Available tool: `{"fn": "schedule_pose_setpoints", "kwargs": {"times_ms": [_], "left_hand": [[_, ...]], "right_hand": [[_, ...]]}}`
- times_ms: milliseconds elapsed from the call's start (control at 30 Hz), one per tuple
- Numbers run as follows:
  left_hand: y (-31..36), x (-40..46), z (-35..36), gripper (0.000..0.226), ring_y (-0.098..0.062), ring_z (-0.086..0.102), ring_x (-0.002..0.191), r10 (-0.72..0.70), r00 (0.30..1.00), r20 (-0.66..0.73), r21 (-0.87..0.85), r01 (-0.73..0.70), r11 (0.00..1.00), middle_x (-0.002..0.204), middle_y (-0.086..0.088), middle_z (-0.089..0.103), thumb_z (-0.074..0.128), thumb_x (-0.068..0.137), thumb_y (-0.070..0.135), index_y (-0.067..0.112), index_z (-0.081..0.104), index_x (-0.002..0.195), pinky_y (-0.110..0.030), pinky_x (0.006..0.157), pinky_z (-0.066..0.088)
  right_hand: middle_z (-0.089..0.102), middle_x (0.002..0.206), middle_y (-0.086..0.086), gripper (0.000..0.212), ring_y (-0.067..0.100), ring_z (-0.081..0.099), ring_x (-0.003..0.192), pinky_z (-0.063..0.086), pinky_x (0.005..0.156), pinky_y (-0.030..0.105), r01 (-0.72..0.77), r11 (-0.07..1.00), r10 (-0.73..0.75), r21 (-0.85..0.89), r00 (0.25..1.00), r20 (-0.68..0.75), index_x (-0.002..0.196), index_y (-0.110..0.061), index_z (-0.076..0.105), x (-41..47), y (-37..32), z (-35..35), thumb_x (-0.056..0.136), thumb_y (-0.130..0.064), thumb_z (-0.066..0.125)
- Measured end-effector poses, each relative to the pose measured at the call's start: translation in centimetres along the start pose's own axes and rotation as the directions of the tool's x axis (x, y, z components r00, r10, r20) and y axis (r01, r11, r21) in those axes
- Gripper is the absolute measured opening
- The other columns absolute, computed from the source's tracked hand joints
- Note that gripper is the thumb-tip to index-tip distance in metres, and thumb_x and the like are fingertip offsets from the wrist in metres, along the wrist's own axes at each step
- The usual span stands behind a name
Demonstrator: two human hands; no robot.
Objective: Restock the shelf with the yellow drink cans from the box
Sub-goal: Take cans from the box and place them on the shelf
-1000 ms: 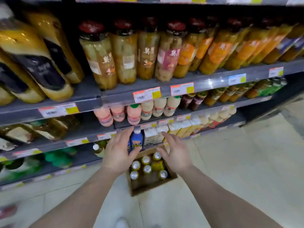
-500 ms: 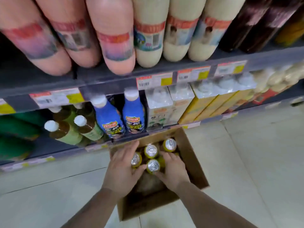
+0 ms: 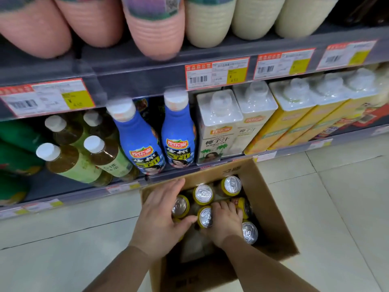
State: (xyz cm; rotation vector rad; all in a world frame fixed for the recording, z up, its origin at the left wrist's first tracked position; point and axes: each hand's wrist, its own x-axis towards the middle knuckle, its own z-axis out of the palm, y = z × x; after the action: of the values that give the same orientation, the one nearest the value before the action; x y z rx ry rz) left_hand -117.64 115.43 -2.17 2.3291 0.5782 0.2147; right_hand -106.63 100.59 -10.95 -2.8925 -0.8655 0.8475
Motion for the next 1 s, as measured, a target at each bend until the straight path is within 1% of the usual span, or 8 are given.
{"fn": "schedule_pose_setpoints", "kwargs": {"times_ms": [267, 400, 500, 600, 667, 767, 867, 1000], "left_hand": [[1.4, -1.1, -0.1, 0.098, -0.012, 0.019, 0.141, 0.001, 0.982, 0.188, 0.113, -0.023, 0.993, 0.151, 0.012, 0.03, 0.072, 0.059, 0.062, 0.039, 0.032, 0.145, -0.039, 0.116, 0.023], [3.3, -1.7, 0.3, 0.101, -0.004, 0.001, 0.142, 0.012, 0.975, 0.221, 0.107, -0.037, 0.994, 0.155, 0.013, 0.021, 0.062, 0.053, 0.079, 0.041, 0.033, 0.142, -0.029, 0.115, 0.003], [4.7, -1.5, 0.1, 0.089, -0.007, 0.015, 0.14, 0.021, 0.994, 0.104, -0.019, -0.019, 1.0, 0.147, 0.012, 0.035, 0.062, 0.051, 0.083, 0.036, 0.052, 0.127, -0.038, 0.113, 0.018], [4.9, -1.7, -0.2, 0.079, -0.011, 0.022, 0.141, 0.016, 0.998, 0.054, -0.11, -0.01, 0.994, 0.144, 0.024, 0.033, 0.063, 0.05, 0.086, 0.052, 0.047, 0.12, -0.041, 0.111, 0.024], [5.1, -1.8, -0.6, 0.081, -0.006, 0.027, 0.137, 0.004, 0.998, 0.059, -0.163, 0.006, 0.987, 0.14, 0.034, 0.032, 0.077, 0.046, 0.073, 0.061, 0.043, 0.118, -0.037, 0.109, 0.028], [5.5, -1.8, -1.0, 0.081, -0.005, 0.05, 0.117, -0.034, 0.996, 0.079, -0.292, 0.056, 0.955, 0.121, 0.028, 0.052, 0.085, 0.045, 0.053, 0.055, 0.048, 0.118, -0.041, 0.097, 0.046], [4.9, -2.2, -1.8, 0.082, -0.01, 0.058, 0.109, -0.079, 0.994, 0.082, -0.357, 0.103, 0.929, 0.116, 0.021, 0.059, 0.088, 0.044, 0.053, 0.051, 0.051, 0.118, -0.043, 0.093, 0.049], [3.3, -2.7, -3.4, 0.082, -0.004, 0.06, 0.105, -0.155, 0.986, 0.066, -0.361, 0.169, 0.917, 0.111, 0.022, 0.064, 0.091, 0.041, 0.046, 0.053, 0.052, 0.113, -0.023, 0.088, 0.05]], "right_hand": [[0.05, 0.126, -0.011, 0.074, 0.016, 0.039, 0.124, 0.025, 0.105, 0.037, 0.139, 0.972, -0.142, 0.189, 0.99, 0.002, 0.123, -0.031, 0.043, -4.4, 0.9, -8.0, 0.061, -0.062, 0.07], [0.052, 0.117, -0.019, 0.082, 0.005, 0.048, 0.114, 0.032, 0.104, 0.033, 0.257, 0.91, -0.267, 0.326, 0.964, -0.015, 0.124, -0.034, 0.042, -7.8, 0.7, -13.1, 0.055, -0.06, 0.077], [0.053, 0.118, -0.021, 0.084, 0.0, 0.049, 0.112, 0.037, 0.102, 0.029, 0.32, 0.867, -0.318, 0.382, 0.945, -0.07, 0.125, -0.035, 0.044, -9.4, 0.3, -15.0, 0.053, -0.059, 0.081], [0.051, 0.125, -0.019, 0.086, -0.002, 0.044, 0.116, 0.035, 0.104, 0.023, 0.364, 0.839, -0.349, 0.404, 0.93, -0.113, 0.13, -0.033, 0.044, -10.2, 0.3, -15.8, 0.057, -0.056, 0.083], [0.05, 0.127, -0.019, 0.088, -0.003, 0.043, 0.118, 0.035, 0.105, 0.022, 0.384, 0.813, -0.371, 0.438, 0.921, -0.121, 0.132, -0.034, 0.043, -10.3, 0.5, -16.0, 0.057, -0.054, 0.084], [0.047, 0.132, -0.02, 0.1, -0.005, 0.04, 0.123, 0.034, 0.108, 0.022, 0.391, 0.771, -0.407, 0.503, 0.909, -0.083, 0.14, -0.038, 0.036, -9.9, 1.2, -15.7, 0.055, -0.052, 0.086], [0.042, 0.137, -0.023, 0.108, -0.005, 0.036, 0.128, 0.033, 0.109, 0.021, 0.374, 0.783, -0.398, 0.497, 0.915, -0.062, 0.144, -0.039, 0.03, -8.5, 3.0, -14.5, 0.052, -0.055, 0.085], [0.048, 0.133, -0.013, 0.095, 0.008, 0.044, 0.125, 0.036, 0.108, 0.03, 0.278, 0.871, -0.276, 0.405, 0.959, -0.066, 0.143, -0.031, 0.036, -5.0, 5.3, -11.0, 0.061, -0.046, 0.084]]}}
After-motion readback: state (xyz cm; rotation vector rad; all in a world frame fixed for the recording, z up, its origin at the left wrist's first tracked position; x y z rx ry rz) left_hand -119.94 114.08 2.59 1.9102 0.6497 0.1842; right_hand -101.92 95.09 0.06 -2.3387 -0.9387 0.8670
